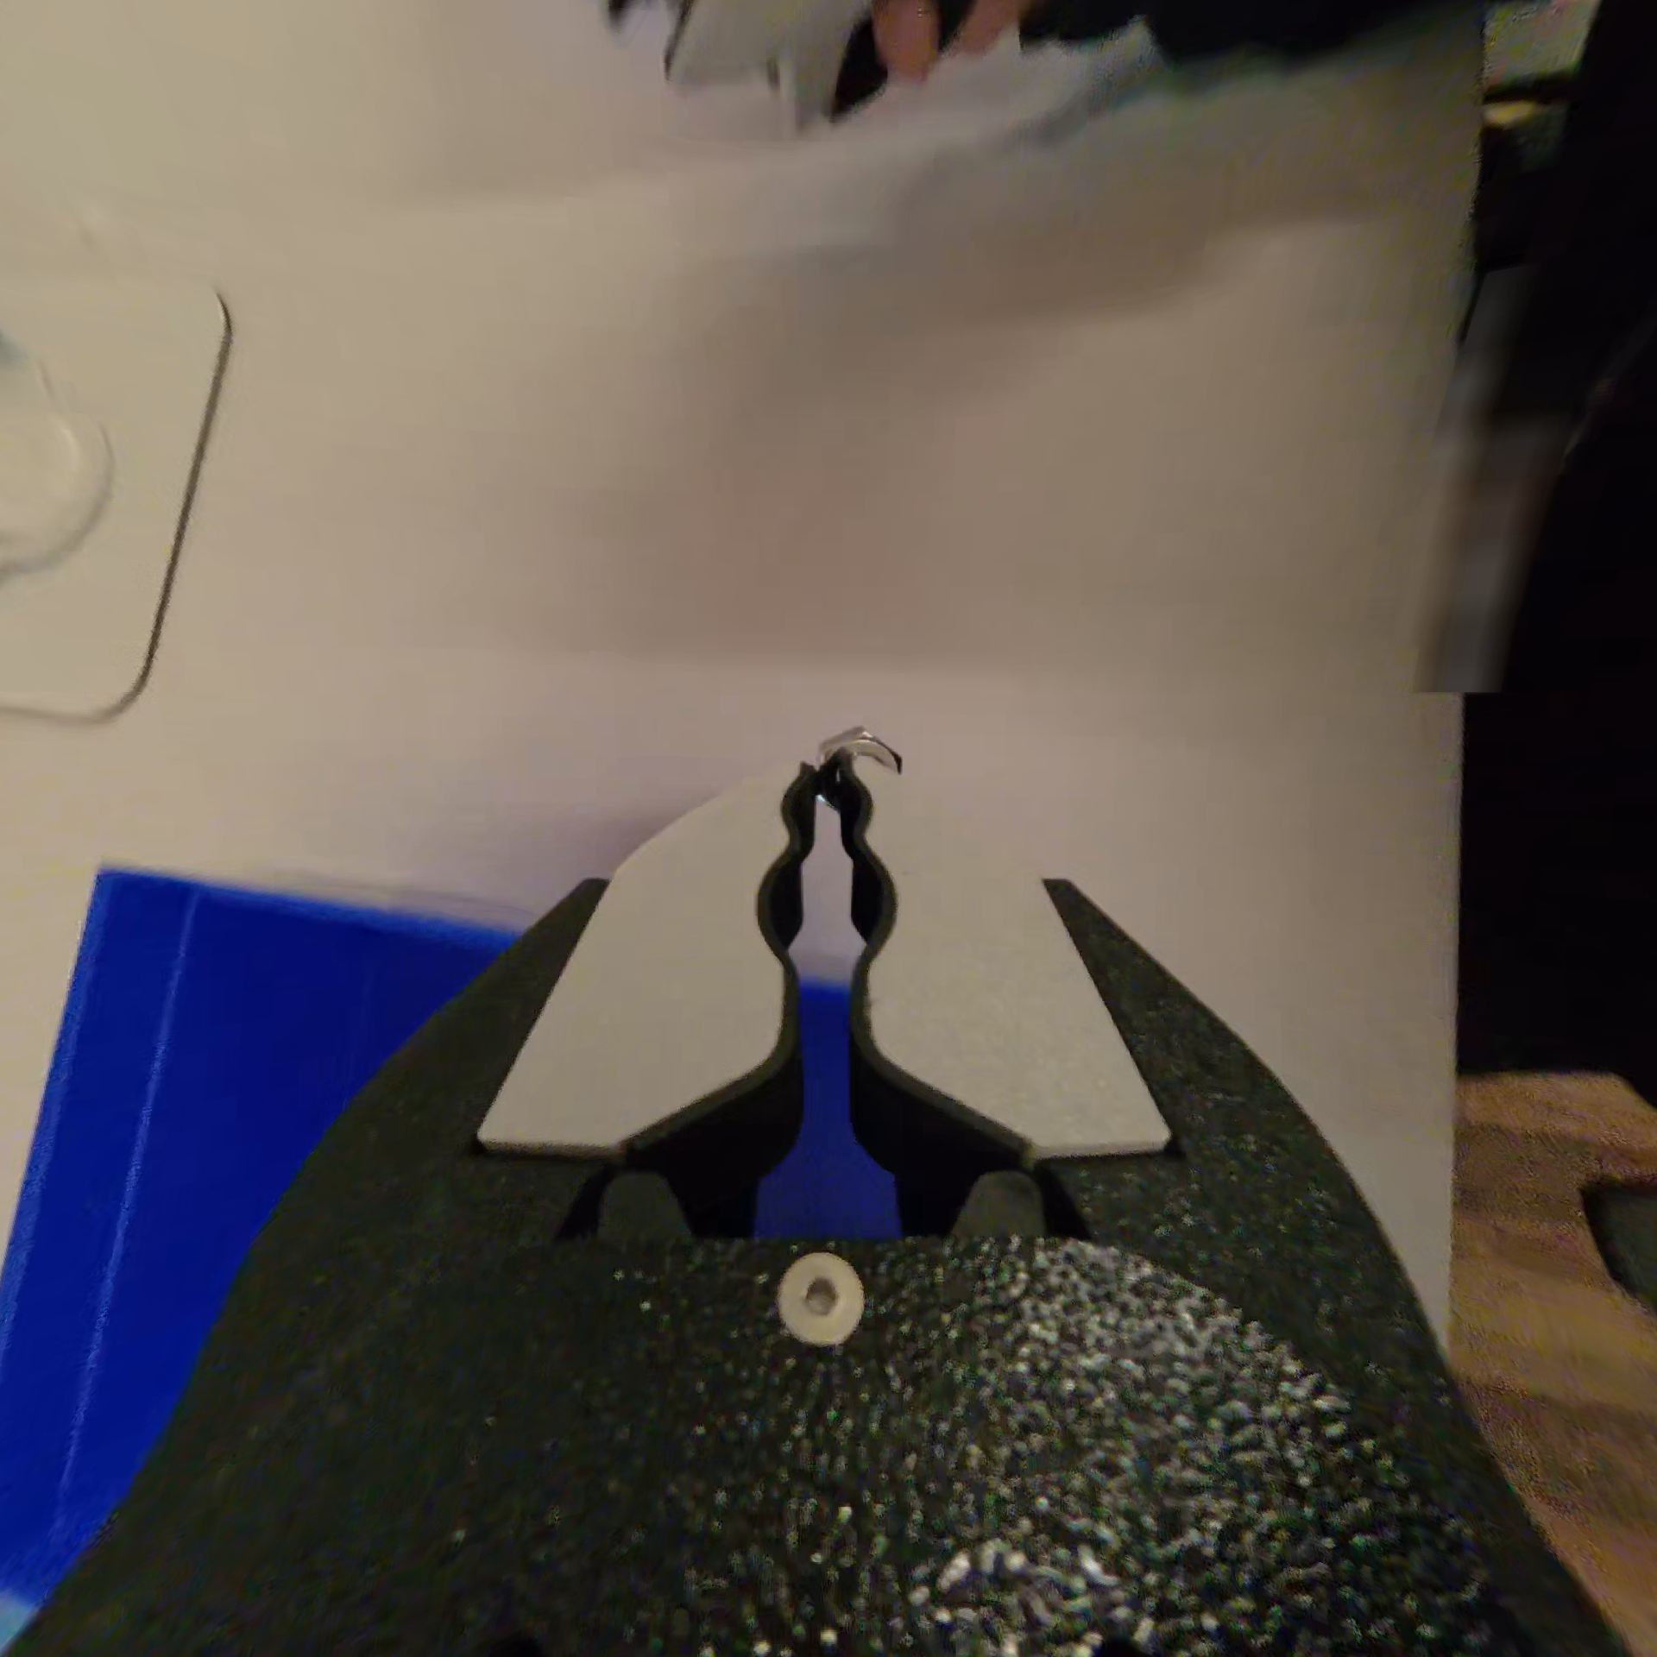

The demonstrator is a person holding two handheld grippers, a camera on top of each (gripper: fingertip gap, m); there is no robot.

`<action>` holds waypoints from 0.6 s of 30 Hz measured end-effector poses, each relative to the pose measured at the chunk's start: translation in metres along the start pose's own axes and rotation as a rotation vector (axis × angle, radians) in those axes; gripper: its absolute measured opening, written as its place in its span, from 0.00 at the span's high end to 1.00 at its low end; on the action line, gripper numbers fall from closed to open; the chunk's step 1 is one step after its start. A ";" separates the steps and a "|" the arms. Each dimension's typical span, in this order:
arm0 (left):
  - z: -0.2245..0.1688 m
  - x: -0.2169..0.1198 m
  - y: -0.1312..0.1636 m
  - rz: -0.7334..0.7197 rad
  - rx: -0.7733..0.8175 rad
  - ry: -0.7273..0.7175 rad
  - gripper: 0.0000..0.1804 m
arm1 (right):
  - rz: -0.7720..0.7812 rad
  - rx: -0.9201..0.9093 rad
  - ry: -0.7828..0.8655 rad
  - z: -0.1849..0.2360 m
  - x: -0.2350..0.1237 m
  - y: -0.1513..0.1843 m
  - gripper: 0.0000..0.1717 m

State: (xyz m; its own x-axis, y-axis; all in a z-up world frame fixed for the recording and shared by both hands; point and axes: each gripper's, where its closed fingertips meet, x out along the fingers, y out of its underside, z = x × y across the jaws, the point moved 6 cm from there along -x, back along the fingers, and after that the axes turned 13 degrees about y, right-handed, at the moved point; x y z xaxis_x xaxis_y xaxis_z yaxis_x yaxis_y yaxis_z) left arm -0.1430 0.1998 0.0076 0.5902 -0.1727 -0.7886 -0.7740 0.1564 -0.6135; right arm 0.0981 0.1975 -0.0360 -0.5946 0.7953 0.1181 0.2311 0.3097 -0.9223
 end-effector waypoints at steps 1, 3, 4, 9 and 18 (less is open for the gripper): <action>0.002 0.011 -0.012 -0.012 -0.006 -0.016 0.98 | 0.006 0.020 0.011 -0.001 0.001 0.002 0.92; 0.002 0.040 -0.030 -0.001 -0.019 0.000 0.98 | 0.015 0.065 0.029 -0.002 0.002 0.009 0.93; 0.001 0.056 -0.037 0.017 -0.015 0.021 0.98 | 0.024 0.079 0.039 -0.003 0.002 0.012 0.92; -0.004 0.121 -0.045 0.154 -0.026 0.121 0.98 | 0.073 0.070 0.085 -0.009 0.004 0.028 0.93; -0.011 0.163 -0.031 0.282 -0.081 0.221 0.97 | 0.089 0.051 0.097 -0.008 0.003 0.032 0.93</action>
State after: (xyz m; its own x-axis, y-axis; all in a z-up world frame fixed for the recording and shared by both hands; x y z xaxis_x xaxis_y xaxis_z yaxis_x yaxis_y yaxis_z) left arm -0.0253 0.1566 -0.1013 0.2943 -0.3412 -0.8927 -0.9200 0.1520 -0.3613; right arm 0.1098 0.2141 -0.0618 -0.4961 0.8656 0.0681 0.2385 0.2112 -0.9479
